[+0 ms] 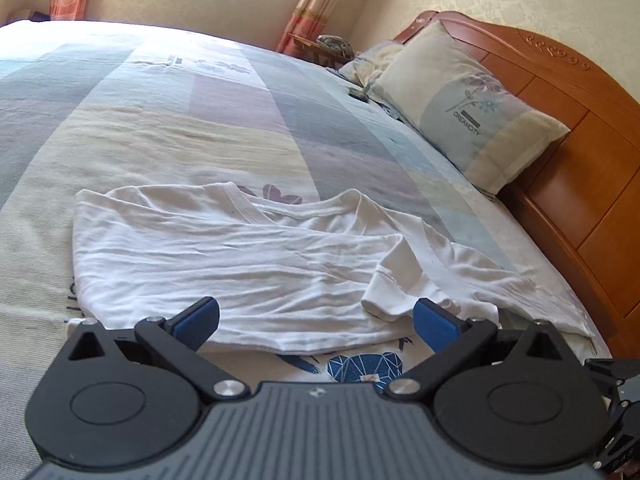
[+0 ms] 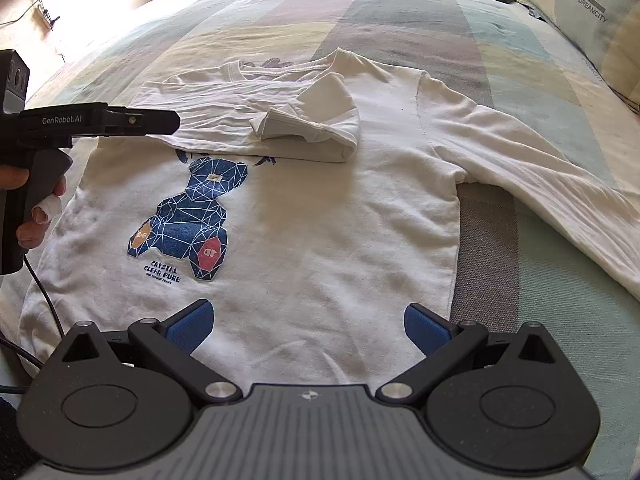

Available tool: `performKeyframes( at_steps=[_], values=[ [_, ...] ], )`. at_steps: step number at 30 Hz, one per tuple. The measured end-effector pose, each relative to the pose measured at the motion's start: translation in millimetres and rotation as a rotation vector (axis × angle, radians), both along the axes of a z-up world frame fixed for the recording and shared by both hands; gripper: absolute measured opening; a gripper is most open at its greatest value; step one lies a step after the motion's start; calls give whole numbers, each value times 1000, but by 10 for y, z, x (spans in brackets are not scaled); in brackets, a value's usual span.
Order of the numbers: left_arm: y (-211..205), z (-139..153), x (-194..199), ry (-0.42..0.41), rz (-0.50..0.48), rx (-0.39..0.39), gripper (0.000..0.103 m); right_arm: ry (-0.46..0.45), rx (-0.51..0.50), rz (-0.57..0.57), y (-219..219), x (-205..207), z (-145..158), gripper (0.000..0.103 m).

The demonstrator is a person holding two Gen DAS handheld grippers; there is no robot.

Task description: Fold clothes

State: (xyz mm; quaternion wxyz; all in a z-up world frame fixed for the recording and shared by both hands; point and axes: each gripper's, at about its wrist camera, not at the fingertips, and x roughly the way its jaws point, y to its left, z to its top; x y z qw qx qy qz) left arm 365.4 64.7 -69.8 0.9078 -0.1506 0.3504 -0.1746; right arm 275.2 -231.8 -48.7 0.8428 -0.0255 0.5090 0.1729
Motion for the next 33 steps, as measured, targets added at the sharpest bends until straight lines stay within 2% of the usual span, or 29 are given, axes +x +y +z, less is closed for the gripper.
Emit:
performKeyframes(
  at_steps=[2,7,8,10,14,17,20,22,24,27,33],
  values=[
    [140,-33,55,10,54,-4,102,2,-2,10,47,23,0,103],
    [423,-390,9,139,171,-20,102,6,-10,35,164,81,-3,103],
    [458,-395,-68,108,163,-27,102,7,-14,38,184,93,-6,103],
    [478,-331,-84,109,163,-17,102,7,-20,40,206,115,-8,103],
    [474,-110,-28,9,145,2,102,12,-26,46,255,159,-17,103],
    [442,-169,175,26,112,15,102,14,-32,55,317,173,-22,103],
    [517,-414,405,101,168,58,101,13,-37,67,363,171,-13,103],
    [575,-442,468,65,191,73,102,11,-45,67,372,171,-4,103],
    [580,-366,525,89,229,84,101,11,-53,57,353,173,0,103],
    [520,-207,422,56,200,75,102,9,-59,43,315,187,1,103],
    [176,-55,7,33,107,303,102,-72,-100,67,381,432,64,103]
  ],
)
